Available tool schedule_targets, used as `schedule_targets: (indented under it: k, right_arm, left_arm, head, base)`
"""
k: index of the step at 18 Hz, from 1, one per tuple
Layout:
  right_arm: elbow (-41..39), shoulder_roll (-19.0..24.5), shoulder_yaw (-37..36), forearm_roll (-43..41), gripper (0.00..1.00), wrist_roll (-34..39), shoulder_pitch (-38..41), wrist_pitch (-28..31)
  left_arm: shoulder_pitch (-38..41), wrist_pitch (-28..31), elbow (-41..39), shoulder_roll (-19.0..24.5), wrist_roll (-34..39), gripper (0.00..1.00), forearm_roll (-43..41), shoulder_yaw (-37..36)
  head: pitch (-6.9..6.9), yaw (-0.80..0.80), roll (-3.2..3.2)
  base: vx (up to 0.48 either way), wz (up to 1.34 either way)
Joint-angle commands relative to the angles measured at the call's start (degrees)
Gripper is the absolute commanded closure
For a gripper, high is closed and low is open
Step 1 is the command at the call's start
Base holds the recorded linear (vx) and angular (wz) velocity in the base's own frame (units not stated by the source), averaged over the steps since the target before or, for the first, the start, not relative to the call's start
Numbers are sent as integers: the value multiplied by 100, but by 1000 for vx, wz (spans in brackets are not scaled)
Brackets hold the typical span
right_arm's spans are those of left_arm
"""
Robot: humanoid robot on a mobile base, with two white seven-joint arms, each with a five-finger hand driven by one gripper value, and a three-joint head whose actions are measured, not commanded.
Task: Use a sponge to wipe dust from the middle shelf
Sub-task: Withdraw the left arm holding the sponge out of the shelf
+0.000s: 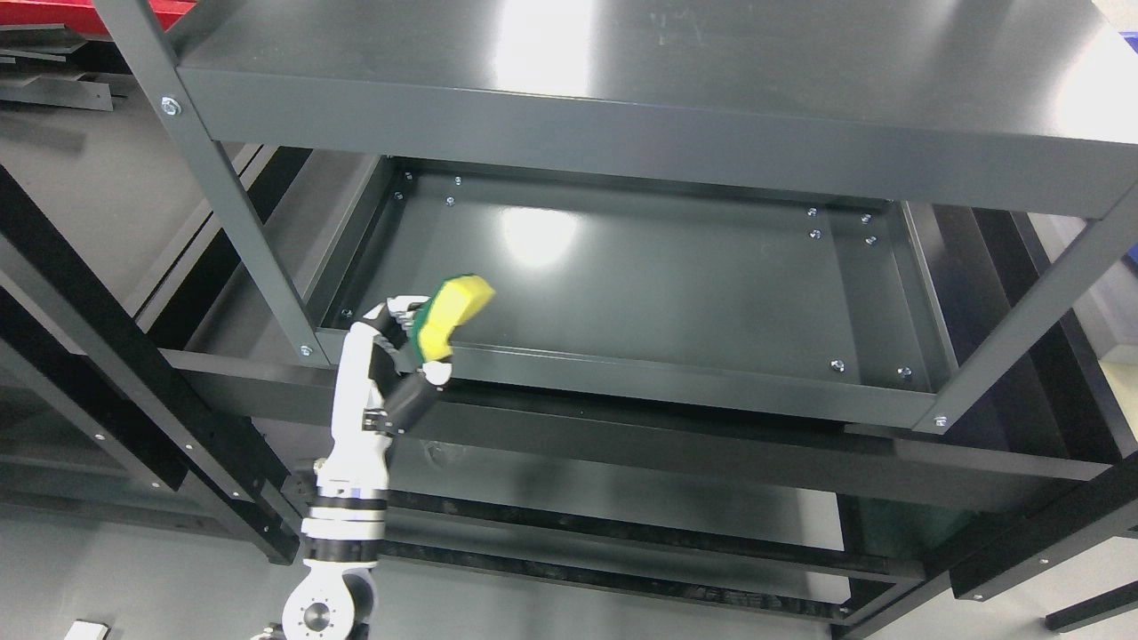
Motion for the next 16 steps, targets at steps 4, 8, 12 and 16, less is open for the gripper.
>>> schedule_targets:
  k: [4,8,12,16]
  right_arm:
    - [-100,-100,-1,0,0,3,1,-5]
    - [-100,-100,-1,0,0,3,1,-5]
    - [-100,-100,-1,0,0,3,-8,-5]
    - [-100,-100,-1,0,0,3,1,-5]
  left_arm:
    - [98,-5,-254,81,-344,100,142,784]
    - [89,-66,-254,81,-450,100,142,530]
    - [71,-66,-254,81,-450,100,142,371]
    - [71,-66,-254,81,-450,100,142,362]
  head:
    - [0,0,0]
    - [0,0,0]
    - [0,0,0]
    - [0,0,0]
  base:
    - [0,0]
    - [0,0]
    - [0,0]
    - [0,0]
